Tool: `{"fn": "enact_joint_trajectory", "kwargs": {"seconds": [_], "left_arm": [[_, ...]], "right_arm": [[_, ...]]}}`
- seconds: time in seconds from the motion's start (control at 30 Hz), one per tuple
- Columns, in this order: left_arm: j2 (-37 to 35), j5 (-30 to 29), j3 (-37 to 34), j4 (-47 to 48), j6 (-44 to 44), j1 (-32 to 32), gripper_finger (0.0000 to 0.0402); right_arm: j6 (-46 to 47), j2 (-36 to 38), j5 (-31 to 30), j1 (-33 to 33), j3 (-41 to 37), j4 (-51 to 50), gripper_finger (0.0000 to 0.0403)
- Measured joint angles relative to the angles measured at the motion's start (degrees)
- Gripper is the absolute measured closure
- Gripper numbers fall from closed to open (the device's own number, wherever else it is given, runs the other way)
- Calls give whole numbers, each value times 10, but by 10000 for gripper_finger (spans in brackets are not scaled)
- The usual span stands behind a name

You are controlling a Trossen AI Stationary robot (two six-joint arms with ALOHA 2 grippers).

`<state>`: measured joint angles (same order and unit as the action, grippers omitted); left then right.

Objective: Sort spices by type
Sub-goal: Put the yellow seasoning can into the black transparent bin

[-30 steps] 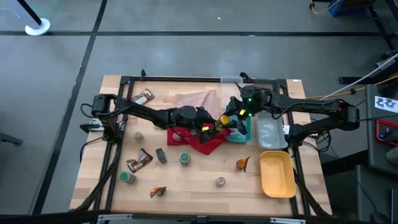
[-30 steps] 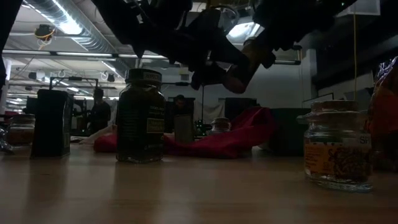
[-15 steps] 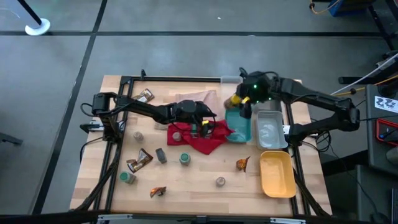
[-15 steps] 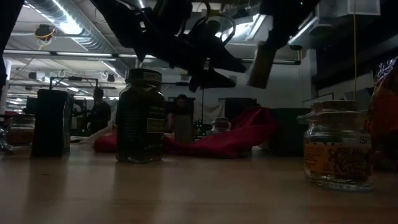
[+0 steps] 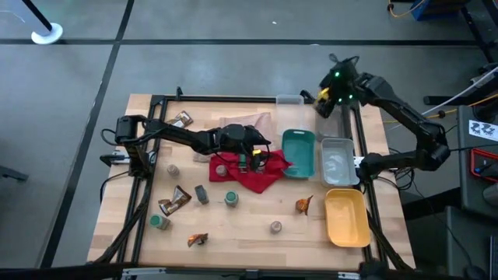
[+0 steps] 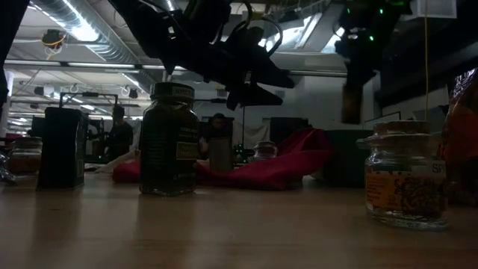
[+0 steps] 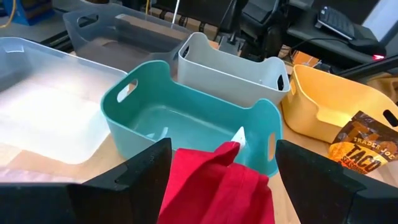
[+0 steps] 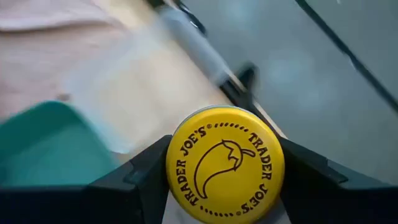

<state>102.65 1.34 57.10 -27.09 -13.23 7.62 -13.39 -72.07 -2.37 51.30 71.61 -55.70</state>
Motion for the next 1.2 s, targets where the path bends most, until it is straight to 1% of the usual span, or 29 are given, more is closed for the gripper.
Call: {"fn": "enact_joint_trajectory", "kwargs": {"seconds": [0.17, 0.27, 0.37, 0.57, 0.77, 0.97, 1.2], "left_arm": [[0, 0, 0, 0, 0, 0, 130], [0, 0, 0, 0, 0, 0, 130], [0, 0, 0, 0, 0, 0, 130], [0, 0, 0, 0, 0, 0, 130], [0, 0, 0, 0, 0, 0, 130], [0, 0, 0, 0, 0, 0, 130], [0, 0, 0, 0, 0, 0, 130]], "right_arm": [[10, -36, 20, 72, 0, -16, 162], [26, -68, 33, 94, 0, -14, 162], [27, -101, 30, 108, 0, -14, 162], [29, -162, 29, 110, 0, -12, 162], [30, -208, 29, 110, -1, 11, 162], [28, -229, 28, 110, -1, 35, 162], [27, -232, 28, 110, -1, 32, 162]]}}
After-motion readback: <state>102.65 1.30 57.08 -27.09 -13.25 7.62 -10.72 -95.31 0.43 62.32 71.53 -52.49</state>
